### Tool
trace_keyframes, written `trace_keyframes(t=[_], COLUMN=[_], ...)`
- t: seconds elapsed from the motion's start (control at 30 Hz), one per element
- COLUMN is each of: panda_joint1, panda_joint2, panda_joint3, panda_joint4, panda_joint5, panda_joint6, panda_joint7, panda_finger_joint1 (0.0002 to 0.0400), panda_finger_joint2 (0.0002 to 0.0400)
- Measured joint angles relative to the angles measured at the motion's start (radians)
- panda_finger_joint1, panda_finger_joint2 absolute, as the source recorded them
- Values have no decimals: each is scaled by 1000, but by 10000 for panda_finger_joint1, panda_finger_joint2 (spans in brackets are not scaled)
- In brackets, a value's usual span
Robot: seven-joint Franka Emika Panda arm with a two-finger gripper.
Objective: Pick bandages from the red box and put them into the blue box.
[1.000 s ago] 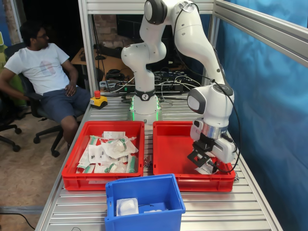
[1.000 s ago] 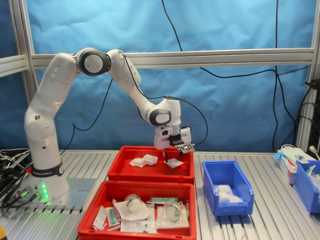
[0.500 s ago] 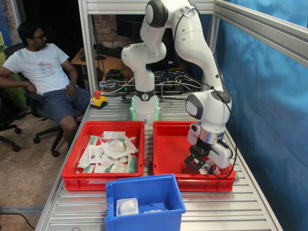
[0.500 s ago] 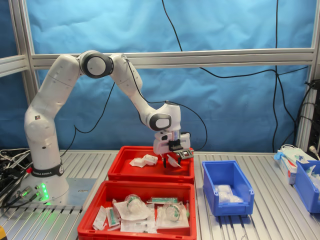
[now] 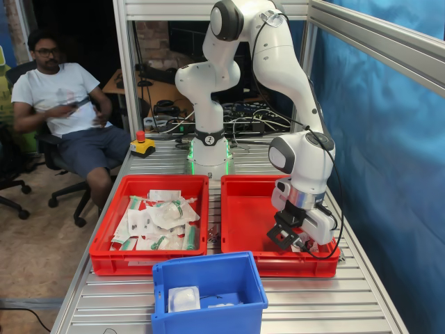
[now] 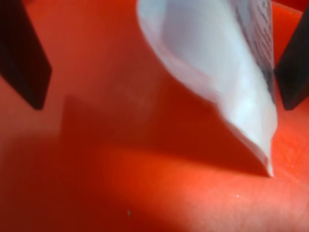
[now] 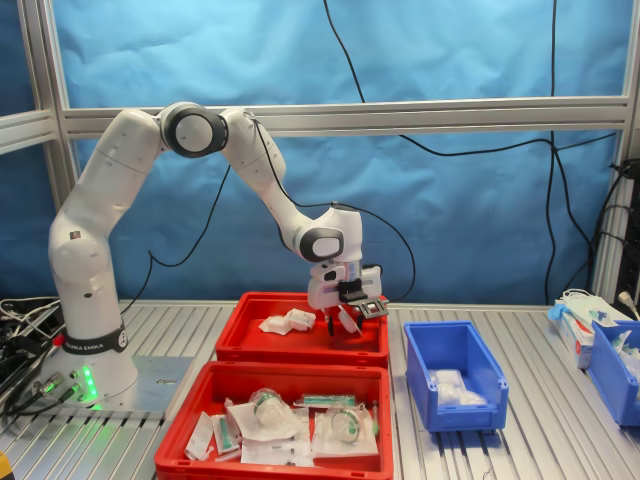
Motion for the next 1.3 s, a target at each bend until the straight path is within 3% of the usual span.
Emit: trace_keyframes(t=[0.6, 0.63, 0.77, 0.8, 1.03, 1.07, 1.17, 1.2, 1.3], panda_joint1=[9, 10, 14, 15, 19, 19, 19, 19, 19], panda_joint2=[7, 7, 7, 7, 7, 7, 7, 7, 7], panda_joint3=[22, 23, 27, 27, 28, 28, 28, 28, 28], panda_joint4=[24, 25, 27, 28, 28, 28, 29, 30, 31], panda_joint5=[0, 0, 0, 0, 0, 0, 0, 0, 0], panda_joint6=[0, 0, 0, 0, 0, 0, 0, 0, 0], panda_joint7=[0, 0, 0, 0, 0, 0, 0, 0, 0], panda_finger_joint1=[400, 367, 367, 316, 316, 266, 266, 217, 217], panda_finger_joint2=[400, 367, 367, 316, 316, 266, 266, 217, 217])
